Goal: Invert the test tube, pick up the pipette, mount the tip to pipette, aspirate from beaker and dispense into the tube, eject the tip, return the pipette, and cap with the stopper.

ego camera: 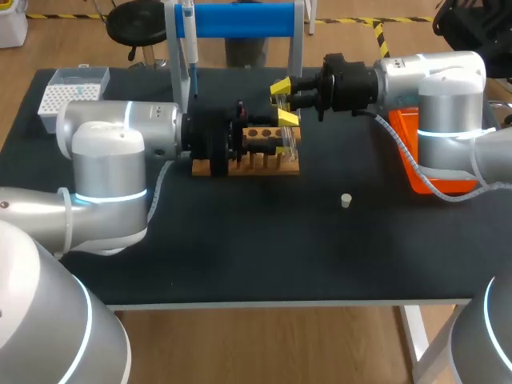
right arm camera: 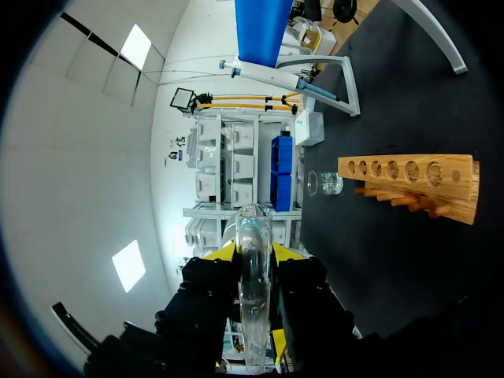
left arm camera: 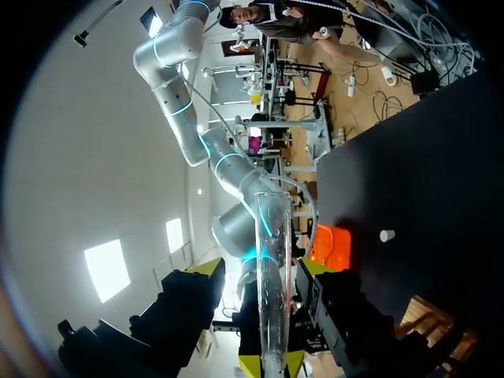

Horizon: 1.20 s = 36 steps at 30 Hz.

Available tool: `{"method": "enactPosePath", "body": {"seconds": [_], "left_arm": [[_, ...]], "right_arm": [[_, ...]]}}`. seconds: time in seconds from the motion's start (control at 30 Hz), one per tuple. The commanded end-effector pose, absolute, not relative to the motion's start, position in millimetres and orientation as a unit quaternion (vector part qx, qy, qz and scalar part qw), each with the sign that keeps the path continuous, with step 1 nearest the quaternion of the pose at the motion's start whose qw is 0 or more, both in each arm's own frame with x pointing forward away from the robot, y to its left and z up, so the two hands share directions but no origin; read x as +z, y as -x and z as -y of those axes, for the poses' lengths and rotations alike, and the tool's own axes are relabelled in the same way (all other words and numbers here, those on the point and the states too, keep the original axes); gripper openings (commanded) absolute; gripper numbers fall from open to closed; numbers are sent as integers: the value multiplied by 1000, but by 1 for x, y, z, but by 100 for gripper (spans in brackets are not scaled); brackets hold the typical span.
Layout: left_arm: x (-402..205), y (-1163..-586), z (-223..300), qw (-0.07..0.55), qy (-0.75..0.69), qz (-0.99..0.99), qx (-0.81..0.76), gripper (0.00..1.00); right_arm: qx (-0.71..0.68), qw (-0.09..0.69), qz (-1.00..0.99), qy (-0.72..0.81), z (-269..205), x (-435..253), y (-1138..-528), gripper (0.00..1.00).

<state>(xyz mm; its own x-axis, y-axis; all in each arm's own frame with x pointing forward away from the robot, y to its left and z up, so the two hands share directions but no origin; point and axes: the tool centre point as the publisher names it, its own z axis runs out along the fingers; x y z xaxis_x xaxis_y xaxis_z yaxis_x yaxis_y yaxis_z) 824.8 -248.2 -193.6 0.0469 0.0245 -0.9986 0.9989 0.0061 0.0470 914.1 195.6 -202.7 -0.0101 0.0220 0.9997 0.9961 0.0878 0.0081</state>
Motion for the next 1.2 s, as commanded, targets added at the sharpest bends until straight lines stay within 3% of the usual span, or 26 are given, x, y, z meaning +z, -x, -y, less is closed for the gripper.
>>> {"method": "enactPosePath", "body": {"seconds": [0.03, 0.23, 0.3, 0.63, 0.77, 0.83, 1.17, 1.2], "left_arm": [[-193, -825, 252, 506, -518, -497, -479, 56], [-193, -825, 253, 506, -518, -496, -480, 55], [-193, -825, 253, 506, -518, -495, -481, 49], [-193, -825, 252, 506, -517, -494, -482, 38], [-192, -826, 251, 507, -516, -493, -482, 19], [-192, -826, 251, 507, -516, -493, -482, 0], [-192, -826, 250, 508, -511, -497, -483, 0], [-193, -826, 250, 508, -511, -497, -483, 0]], "right_arm": [[-474, 513, 530, 481, -195, -202, -914, 0], [-474, 513, 530, 481, -195, -202, -914, 0], [-474, 513, 530, 481, -195, -202, -914, 0], [-474, 513, 530, 481, -195, -202, -914, 0], [-474, 513, 530, 481, -195, -202, -914, 0], [-474, 513, 530, 481, -195, -202, -914, 0], [-474, 513, 530, 481, -195, -202, -914, 0], [-474, 513, 530, 481, -195, -202, -914, 16]]}}
